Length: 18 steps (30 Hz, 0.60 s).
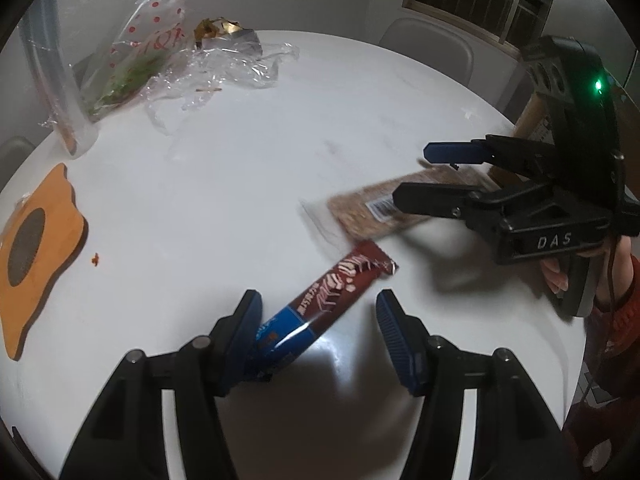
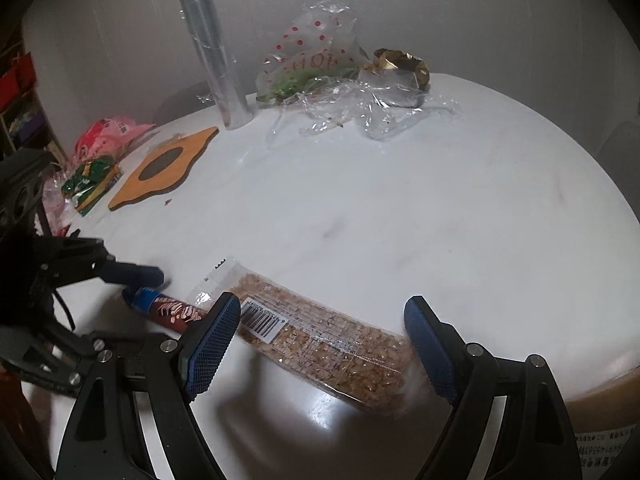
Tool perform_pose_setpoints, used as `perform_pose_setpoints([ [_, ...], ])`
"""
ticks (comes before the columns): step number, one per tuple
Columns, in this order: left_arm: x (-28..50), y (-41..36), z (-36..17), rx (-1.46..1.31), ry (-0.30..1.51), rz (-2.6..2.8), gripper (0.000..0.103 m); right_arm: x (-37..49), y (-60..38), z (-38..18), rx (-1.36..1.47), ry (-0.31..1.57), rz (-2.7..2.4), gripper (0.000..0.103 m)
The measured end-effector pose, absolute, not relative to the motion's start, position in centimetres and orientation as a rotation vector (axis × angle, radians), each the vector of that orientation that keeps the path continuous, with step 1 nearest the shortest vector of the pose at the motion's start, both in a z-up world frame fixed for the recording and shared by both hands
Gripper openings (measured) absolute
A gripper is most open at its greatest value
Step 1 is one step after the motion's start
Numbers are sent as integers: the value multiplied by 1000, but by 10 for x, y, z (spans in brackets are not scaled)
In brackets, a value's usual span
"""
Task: Organize snacks
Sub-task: 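Grasp the chocolate bar with the left tool while the right tool grasps the granola bar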
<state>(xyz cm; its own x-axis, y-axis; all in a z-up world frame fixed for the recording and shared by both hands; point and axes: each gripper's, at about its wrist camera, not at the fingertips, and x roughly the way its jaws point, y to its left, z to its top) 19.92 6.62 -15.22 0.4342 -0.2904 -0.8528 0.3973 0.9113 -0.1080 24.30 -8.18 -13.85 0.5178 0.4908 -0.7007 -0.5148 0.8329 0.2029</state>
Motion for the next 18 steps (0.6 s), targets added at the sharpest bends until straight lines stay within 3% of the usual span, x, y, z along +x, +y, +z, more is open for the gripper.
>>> perform_pose_setpoints([
  [18,165,66,-155,100,1057,-445,56,216,-82,-141,-13,863,642,82],
])
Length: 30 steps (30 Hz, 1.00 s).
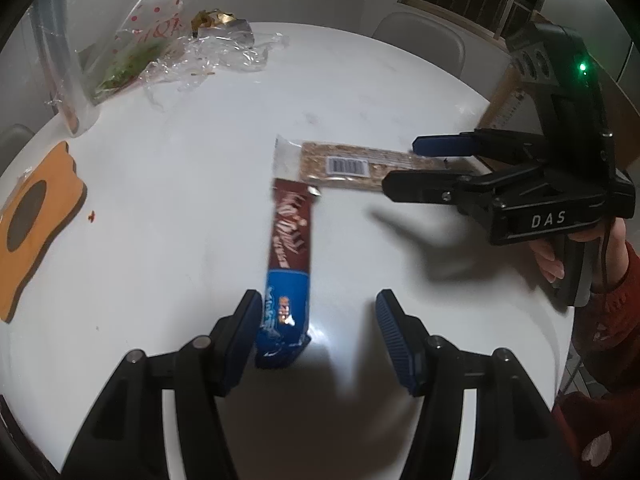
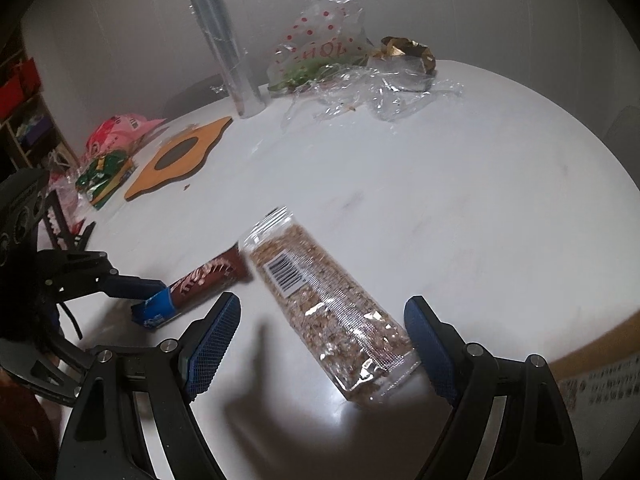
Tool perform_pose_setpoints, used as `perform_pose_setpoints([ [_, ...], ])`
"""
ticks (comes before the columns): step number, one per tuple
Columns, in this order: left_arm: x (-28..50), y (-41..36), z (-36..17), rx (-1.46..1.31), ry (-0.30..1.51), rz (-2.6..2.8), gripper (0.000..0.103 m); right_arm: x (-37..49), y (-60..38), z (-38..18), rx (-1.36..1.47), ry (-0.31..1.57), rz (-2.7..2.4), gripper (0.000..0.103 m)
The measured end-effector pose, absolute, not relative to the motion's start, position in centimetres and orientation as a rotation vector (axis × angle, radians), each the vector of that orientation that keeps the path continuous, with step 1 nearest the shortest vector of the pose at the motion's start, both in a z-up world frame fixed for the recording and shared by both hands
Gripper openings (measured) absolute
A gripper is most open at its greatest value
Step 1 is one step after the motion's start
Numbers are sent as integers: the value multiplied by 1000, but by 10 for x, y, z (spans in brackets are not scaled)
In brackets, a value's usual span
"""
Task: Organize snacks
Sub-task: 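Grasp the chocolate bar with the left tool while the right tool grasps the granola bar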
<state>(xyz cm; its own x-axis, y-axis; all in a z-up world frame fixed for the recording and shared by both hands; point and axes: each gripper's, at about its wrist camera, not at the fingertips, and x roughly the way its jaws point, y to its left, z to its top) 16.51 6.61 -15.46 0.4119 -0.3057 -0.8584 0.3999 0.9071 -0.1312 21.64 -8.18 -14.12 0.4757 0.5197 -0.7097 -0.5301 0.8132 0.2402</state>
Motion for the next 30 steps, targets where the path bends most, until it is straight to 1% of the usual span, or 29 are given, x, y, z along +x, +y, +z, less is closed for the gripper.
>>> perform_pose_setpoints([
  [7,143,63,-154,92,1050,-462,56,195,-74,-144,-72,863,676,82],
  [9,138,62,-155,92,1046,-464,55,191,-70,-146,-96,864,684,82],
  [10,136,61,-154,97,1043,-463,52,188,-69,-146,-112,856,681,81],
  [12,134,60,-154,93,1040,-457,49,186,-66,-147,-144,848,668,76],
  [14,134,60,-153,81,1039,-443,46,185,-64,-147,-175,841,657,65],
  [18,138,56,-154,72,1038,-405,46,186,-57,-147,-234,833,645,62],
  [21,144,53,-154,79,1039,-373,46,188,-51,-147,-278,831,634,56],
  [24,154,50,-155,80,1046,-334,46,191,-50,-147,-293,831,639,47],
  [25,157,50,-155,75,1047,-323,46,192,-50,-146,-297,834,635,42],
  [30,171,52,-157,65,1054,-255,46,188,-53,-143,-260,874,691,41],
])
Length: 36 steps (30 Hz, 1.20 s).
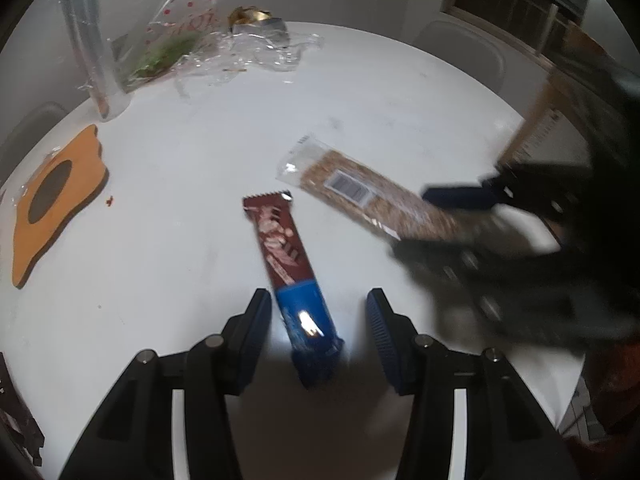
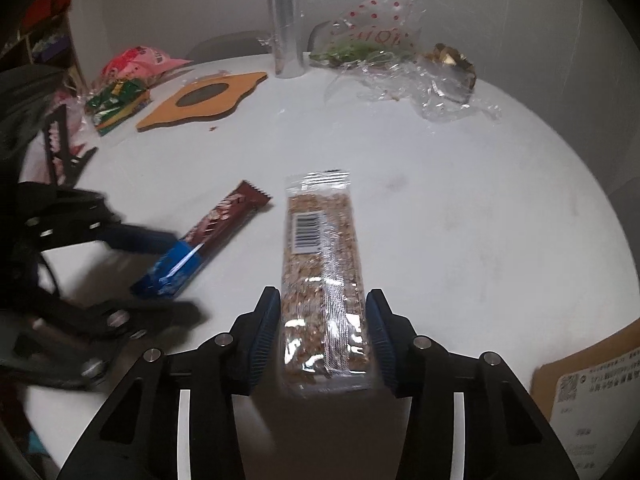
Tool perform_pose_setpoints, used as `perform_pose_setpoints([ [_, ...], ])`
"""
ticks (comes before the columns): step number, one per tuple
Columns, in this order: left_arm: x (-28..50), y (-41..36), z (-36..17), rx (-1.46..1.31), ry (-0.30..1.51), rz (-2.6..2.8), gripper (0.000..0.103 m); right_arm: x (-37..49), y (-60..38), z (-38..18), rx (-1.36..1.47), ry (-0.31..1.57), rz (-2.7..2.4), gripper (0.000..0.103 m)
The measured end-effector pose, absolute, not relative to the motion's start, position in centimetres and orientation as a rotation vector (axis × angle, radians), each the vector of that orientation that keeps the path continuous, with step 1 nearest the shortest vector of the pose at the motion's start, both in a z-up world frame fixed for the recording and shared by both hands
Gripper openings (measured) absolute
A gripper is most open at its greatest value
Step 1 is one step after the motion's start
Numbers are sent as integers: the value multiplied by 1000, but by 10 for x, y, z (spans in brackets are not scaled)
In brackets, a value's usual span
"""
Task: Organize snacks
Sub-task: 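Grasp the chocolate bar with the left tool while the right tool grasps the granola bar, then carry the chocolate bar and granola bar with both tools over the box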
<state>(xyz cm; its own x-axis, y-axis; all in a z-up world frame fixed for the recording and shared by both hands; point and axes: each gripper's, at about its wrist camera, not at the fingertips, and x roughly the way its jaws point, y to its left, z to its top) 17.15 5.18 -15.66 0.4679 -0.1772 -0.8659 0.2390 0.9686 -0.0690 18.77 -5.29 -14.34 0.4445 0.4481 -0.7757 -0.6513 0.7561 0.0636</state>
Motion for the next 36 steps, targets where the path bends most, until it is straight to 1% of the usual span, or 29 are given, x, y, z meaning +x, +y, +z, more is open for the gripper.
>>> perform_pose_setpoints([
  [1,174,53,-157,66,1053,-239,46,186,-53,-143,-257,878,702,41],
  [3,178,54,-157,64,1051,-209,43,183,-53,-142,-254,878,703,41],
  [5,182,55,-158,59,1048,-181,36,183,-51,-141,-255,870,694,41],
  [7,184,58,-158,52,1044,-170,32,184,-47,-141,-267,866,687,41],
  [11,186,60,-158,58,1036,-152,19,190,-41,-144,-280,861,673,41],
  [18,185,64,-158,41,1029,-168,16,198,-31,-144,-297,859,648,41],
  [36,161,74,-146,-1,976,-147,16,194,-31,-139,-280,839,623,39],
])
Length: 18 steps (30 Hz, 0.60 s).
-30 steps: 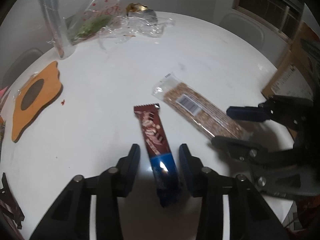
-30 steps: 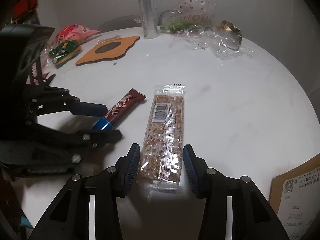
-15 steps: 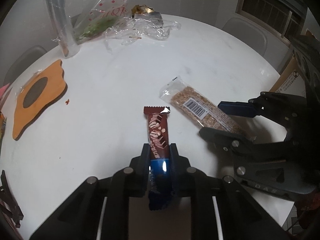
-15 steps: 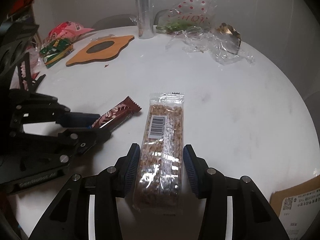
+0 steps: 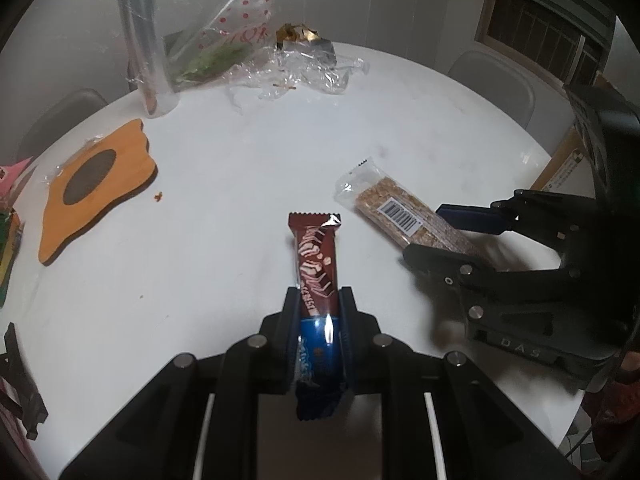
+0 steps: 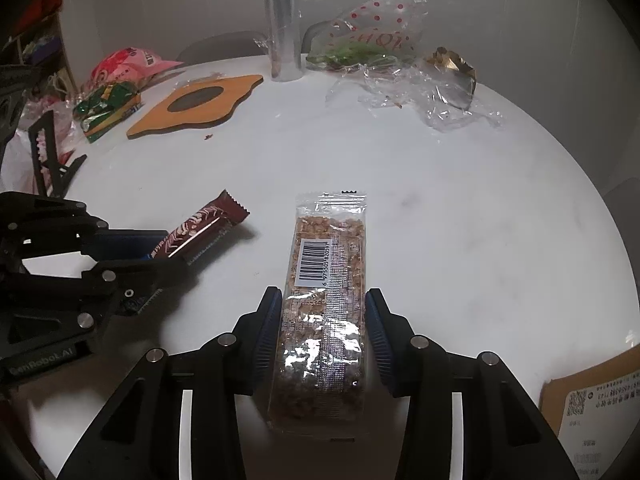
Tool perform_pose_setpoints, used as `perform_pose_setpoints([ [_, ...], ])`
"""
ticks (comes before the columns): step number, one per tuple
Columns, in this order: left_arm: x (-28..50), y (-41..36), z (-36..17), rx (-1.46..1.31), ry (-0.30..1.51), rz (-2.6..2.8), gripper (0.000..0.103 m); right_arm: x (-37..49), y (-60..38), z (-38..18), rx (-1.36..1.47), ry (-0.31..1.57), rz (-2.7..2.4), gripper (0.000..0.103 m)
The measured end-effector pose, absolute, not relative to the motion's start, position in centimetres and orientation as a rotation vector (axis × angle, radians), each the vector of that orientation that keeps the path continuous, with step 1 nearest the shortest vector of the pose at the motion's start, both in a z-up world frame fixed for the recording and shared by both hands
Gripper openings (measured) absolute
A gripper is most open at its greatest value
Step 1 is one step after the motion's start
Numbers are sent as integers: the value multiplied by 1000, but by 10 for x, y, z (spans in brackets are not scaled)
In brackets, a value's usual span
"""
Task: Organize snacks
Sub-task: 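Carry the chocolate bar and granola bar with both tools over the box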
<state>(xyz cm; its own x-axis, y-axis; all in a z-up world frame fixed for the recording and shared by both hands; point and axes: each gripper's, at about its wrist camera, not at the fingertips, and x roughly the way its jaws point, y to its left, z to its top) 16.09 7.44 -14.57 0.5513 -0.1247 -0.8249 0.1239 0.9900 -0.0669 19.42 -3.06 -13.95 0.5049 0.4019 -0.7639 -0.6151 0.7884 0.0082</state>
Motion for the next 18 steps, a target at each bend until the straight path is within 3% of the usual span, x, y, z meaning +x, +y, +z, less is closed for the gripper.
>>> perform_pose_setpoints([
  [18,103,88,-74,-56,773,-143,16,117,-44,-54,-229,656,683,39],
])
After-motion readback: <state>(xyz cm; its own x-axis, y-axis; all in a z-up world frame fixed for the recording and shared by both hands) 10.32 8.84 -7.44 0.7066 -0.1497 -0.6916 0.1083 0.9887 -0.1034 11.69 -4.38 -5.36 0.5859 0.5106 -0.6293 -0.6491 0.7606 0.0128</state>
